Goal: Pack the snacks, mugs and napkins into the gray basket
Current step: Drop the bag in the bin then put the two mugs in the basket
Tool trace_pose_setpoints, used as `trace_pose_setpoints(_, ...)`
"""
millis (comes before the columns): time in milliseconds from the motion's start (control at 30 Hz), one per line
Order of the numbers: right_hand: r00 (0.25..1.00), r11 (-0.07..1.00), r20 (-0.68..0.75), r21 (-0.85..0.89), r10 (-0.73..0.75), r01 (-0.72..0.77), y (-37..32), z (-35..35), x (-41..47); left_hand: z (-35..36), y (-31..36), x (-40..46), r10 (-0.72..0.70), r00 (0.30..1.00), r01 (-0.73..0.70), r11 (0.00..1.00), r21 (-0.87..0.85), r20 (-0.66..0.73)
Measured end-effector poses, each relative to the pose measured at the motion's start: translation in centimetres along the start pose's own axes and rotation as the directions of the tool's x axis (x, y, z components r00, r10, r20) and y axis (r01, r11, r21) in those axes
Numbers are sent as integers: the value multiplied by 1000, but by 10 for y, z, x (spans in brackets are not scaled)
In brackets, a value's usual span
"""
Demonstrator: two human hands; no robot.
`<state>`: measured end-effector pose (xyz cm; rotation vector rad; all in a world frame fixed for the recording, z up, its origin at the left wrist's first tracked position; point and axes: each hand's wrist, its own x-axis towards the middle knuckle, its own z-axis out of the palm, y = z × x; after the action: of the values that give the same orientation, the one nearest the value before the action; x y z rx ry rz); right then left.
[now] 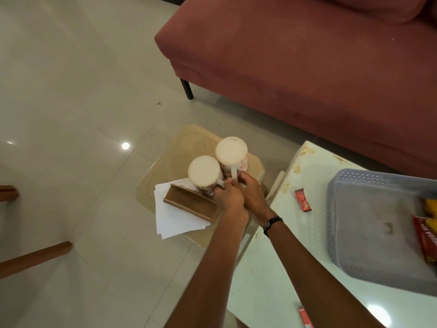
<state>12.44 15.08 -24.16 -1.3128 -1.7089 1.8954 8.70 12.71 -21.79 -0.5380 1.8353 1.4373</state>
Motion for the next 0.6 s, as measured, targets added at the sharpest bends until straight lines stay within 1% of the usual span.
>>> trace_pose_setpoints(100, 998, 998, -28, -5, -60, 60, -7, -5, 3, 6, 5, -1, 98, 995, -97, 992, 75, -10)
trace_pose_setpoints(200, 995, 995, -36, -25, -96, 95, -13, -13, 4, 7, 16, -3, 166, 986, -163, 977, 140, -3)
trace_pose_setpoints(267, 993, 996, -76, 25, -87, 89, -15, -21, -1, 5, 20, -10, 206, 978, -207, 967, 147, 28)
trace_pose_setpoints(300, 992, 993, -101, 73, -81, 88, -15, -26, -5, 3, 19, -16, 244, 968, -250, 952, 178, 55)
trace_pose_setpoints(333, 989, 988, -126, 124, -80, 95, -16, -33, -12, 1, 16, -23, 295, 951, -310, 925, 221, 97)
trace_pose_setpoints(400, 980, 971, -186, 213, -65, 105, -17, -48, -30, -3, 7, -40, 406, 890, -451, 850, 273, 208)
trace_pose_setpoints(467, 965, 959, -261, 264, -36, 107, -16, -67, -52, -2, -4, -55, 467, 823, -557, 775, 298, 324)
trace_pose_setpoints(533, 946, 946, -323, 303, -12, 115, -12, -89, -76, 5, -14, -70, 457, 771, -612, 724, 318, 444)
trace_pose_setpoints(600, 921, 930, -388, 344, 15, 130, -4, -112, -101, 14, -27, -83, 414, 722, -645, 693, 323, 555)
